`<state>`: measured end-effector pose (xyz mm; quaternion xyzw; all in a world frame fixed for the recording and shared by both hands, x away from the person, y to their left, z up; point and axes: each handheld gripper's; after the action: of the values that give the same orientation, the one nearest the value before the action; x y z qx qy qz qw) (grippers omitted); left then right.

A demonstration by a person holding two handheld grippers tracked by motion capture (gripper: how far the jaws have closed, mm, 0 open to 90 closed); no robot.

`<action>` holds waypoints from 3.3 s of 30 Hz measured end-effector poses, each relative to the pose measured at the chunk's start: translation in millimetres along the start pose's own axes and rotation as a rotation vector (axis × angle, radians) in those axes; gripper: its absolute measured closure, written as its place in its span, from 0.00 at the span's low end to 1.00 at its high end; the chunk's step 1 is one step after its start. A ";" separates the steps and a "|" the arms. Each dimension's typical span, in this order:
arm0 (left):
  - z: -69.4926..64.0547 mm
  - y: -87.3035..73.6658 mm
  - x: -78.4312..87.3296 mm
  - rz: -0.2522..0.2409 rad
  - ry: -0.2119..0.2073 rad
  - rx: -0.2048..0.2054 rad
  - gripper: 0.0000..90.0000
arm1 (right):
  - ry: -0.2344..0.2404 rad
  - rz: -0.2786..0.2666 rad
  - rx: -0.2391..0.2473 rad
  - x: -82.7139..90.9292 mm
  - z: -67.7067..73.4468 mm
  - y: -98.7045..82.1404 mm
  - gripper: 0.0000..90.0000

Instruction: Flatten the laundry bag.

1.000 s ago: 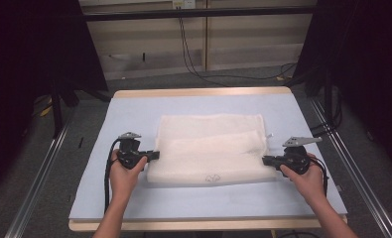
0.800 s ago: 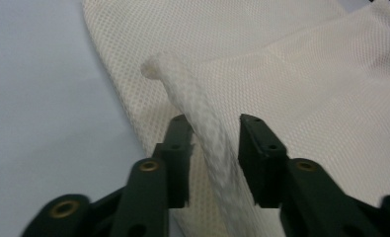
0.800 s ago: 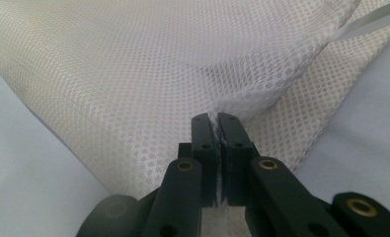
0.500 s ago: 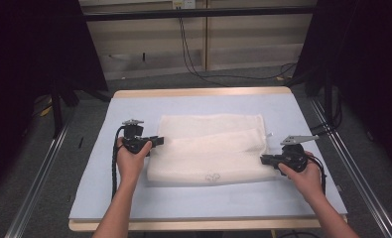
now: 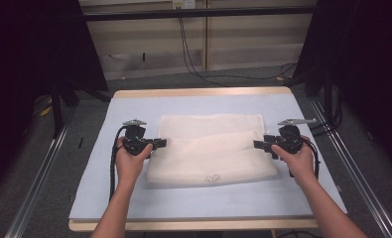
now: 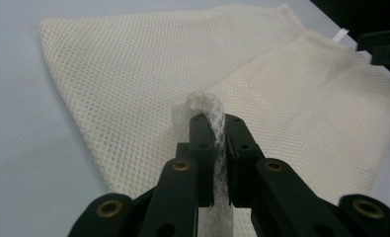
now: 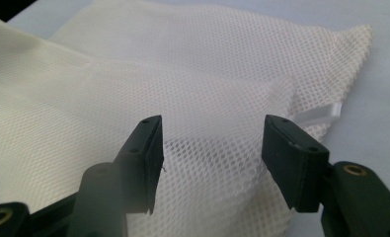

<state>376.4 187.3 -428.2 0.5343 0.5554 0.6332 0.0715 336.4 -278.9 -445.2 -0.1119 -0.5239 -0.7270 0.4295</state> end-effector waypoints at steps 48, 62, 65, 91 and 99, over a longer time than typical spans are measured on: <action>-5.9 -11.6 30.1 -0.055 -0.006 0.031 0.94 | 0.102 -0.044 -0.015 28.9 -7.3 5.4 0.94; -12.2 -38.8 40.4 -0.034 -0.051 0.080 0.94 | 0.171 0.015 0.036 68.4 -4.6 -40.6 0.94; -13.5 -43.3 39.0 -0.016 -0.058 0.079 0.94 | 0.168 0.043 0.043 67.8 -5.6 -48.3 0.94; -29.2 -75.1 24.3 0.131 0.069 0.063 0.58 | -0.051 0.103 0.051 56.3 -0.7 -86.8 0.58; -28.7 -77.8 21.0 0.158 0.096 0.096 0.48 | -0.038 0.138 0.028 46.8 -4.9 -86.2 0.57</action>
<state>306.7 212.6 -470.9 0.5485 0.5439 0.6343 -0.0310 245.6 -299.8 -476.0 -0.1553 -0.5332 -0.6859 0.4702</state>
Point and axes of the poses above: each handheld gripper's, and its own axes: x roughly backward along the jaws, y roughly out of its top, z roughly to its left, and after that the axes turned 13 degrees about -x, right-handed
